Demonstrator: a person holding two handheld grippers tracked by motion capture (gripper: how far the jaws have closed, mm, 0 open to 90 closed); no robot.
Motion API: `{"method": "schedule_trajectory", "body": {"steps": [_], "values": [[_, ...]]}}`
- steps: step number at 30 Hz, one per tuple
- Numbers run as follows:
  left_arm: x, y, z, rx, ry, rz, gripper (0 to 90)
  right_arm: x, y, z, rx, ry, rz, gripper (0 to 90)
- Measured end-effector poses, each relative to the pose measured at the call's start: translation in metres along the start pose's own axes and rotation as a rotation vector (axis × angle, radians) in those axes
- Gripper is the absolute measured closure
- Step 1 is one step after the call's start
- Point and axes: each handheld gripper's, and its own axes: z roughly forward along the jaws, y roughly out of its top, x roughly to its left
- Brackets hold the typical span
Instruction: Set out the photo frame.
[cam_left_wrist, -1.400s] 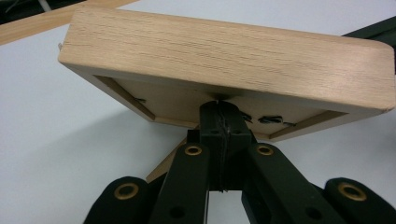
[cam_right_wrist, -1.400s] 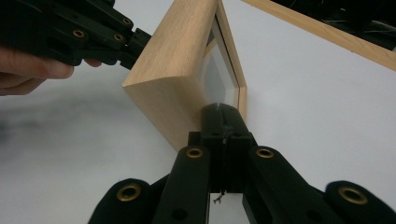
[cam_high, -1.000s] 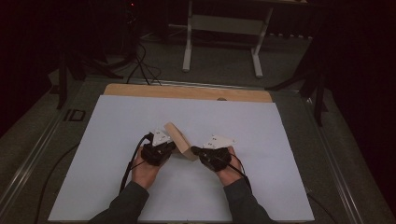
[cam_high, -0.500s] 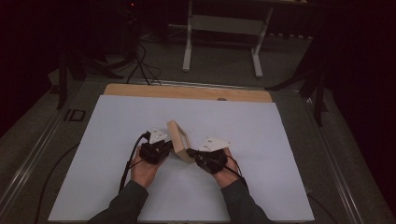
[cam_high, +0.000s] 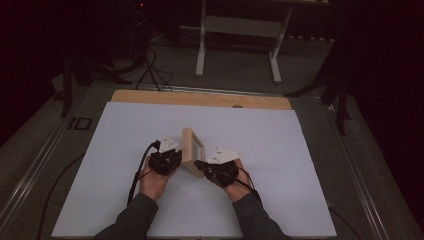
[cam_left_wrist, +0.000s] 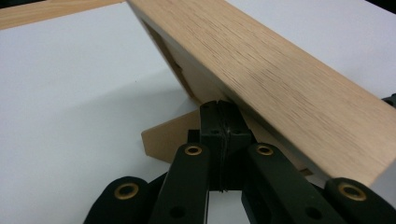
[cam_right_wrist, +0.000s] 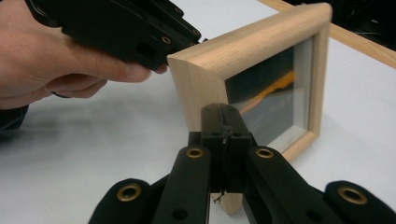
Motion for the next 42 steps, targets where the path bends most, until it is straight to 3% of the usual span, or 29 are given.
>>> {"method": "schedule_trajectory", "body": {"steps": [7, 18, 25, 32, 37, 42], "values": [[0.001, 0.000, -0.002, 0.015, -0.013, 0.005, 86.5, 0.001, 0.001, -0.002, -0.004, -0.010, -0.012, 89.0], [0.009, 0.004, -0.018, 0.007, 0.013, -0.041, 73.1, -0.007, -0.001, -0.011, -0.013, -0.043, 0.007, 82.7], [0.011, 0.009, -0.029, -0.014, 0.044, -0.042, 61.8, -0.012, -0.002, -0.015, -0.018, -0.066, 0.020, 79.0], [0.014, 0.013, -0.039, -0.052, 0.048, -0.075, 52.7, -0.015, -0.004, -0.018, -0.019, -0.080, 0.039, 76.6], [0.011, 0.017, -0.046, -0.085, 0.049, -0.084, 45.2, -0.017, -0.005, -0.018, -0.019, -0.086, 0.037, 75.1], [0.007, 0.021, -0.051, -0.105, 0.024, -0.094, 39.4, -0.019, -0.007, -0.018, -0.016, -0.095, 0.047, 74.2]]}}
